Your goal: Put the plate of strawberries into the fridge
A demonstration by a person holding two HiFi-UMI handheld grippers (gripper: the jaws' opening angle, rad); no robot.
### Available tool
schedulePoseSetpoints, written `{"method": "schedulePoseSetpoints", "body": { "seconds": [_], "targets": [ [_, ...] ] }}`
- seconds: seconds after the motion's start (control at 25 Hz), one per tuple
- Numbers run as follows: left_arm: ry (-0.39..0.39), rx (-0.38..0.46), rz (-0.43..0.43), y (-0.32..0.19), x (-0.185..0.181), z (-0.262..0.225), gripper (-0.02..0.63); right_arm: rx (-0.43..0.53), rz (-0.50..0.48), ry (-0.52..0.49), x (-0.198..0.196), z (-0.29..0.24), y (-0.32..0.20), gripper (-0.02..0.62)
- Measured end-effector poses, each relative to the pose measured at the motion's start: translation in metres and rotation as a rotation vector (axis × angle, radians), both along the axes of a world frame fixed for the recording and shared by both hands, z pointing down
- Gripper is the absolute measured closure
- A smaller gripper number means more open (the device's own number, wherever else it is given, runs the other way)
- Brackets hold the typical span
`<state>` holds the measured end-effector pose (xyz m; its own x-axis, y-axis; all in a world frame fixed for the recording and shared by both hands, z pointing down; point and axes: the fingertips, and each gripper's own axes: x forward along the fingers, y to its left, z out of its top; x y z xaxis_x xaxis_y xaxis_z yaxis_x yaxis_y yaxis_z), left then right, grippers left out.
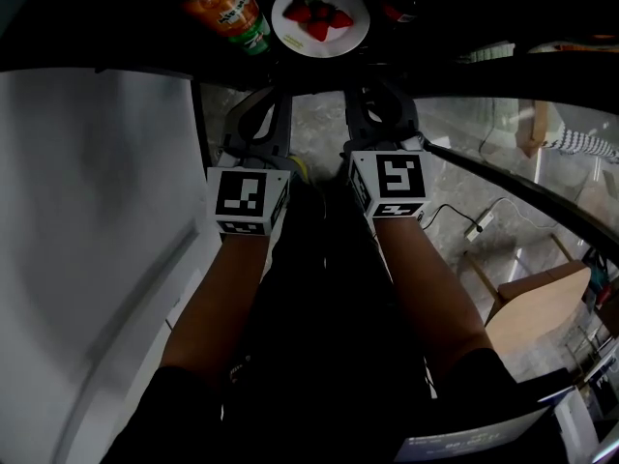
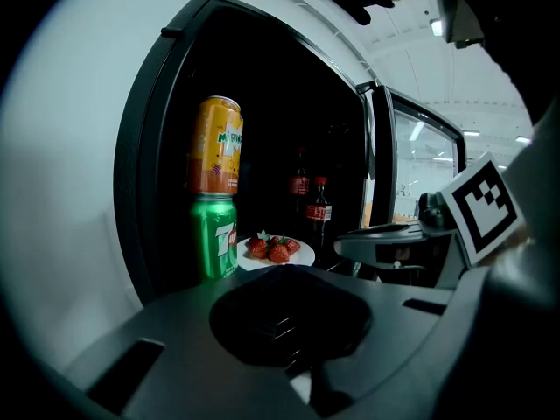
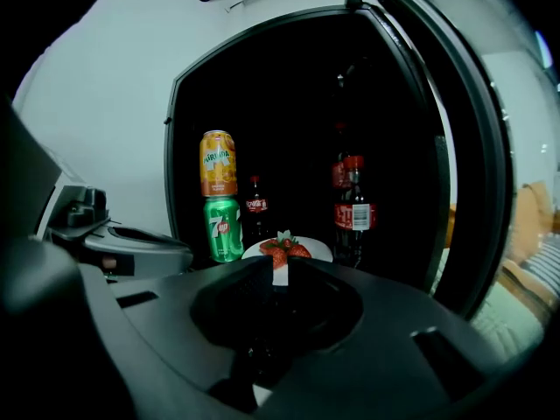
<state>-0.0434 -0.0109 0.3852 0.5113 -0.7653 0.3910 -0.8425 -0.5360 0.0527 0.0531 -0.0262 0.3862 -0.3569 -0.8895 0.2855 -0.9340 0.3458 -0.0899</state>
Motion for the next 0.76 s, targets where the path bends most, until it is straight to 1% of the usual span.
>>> {"method": "schedulePoseSetpoints", "body": {
  "seconds": [0.16, 0.52, 0.76],
  "targets": [
    [0.000, 0.005, -0.008, -0.003, 0.001, -0.007, 0.603, -0.014, -0.003, 0.002, 0.004, -0.008, 0.001, 0.548],
    [0.004, 0.026, -0.030, -0.003, 0.004, -0.024, 0.603, -0.004, -0.017, 0.006, 0.003, -0.027, 0.005, 0.548],
    [0.003, 0.042, -0.033, 0.000, 0.007, -0.032, 0.603, -0.027, -0.016, 0.002, 0.003, -0.034, 0.013, 0.548]
  ]
}}
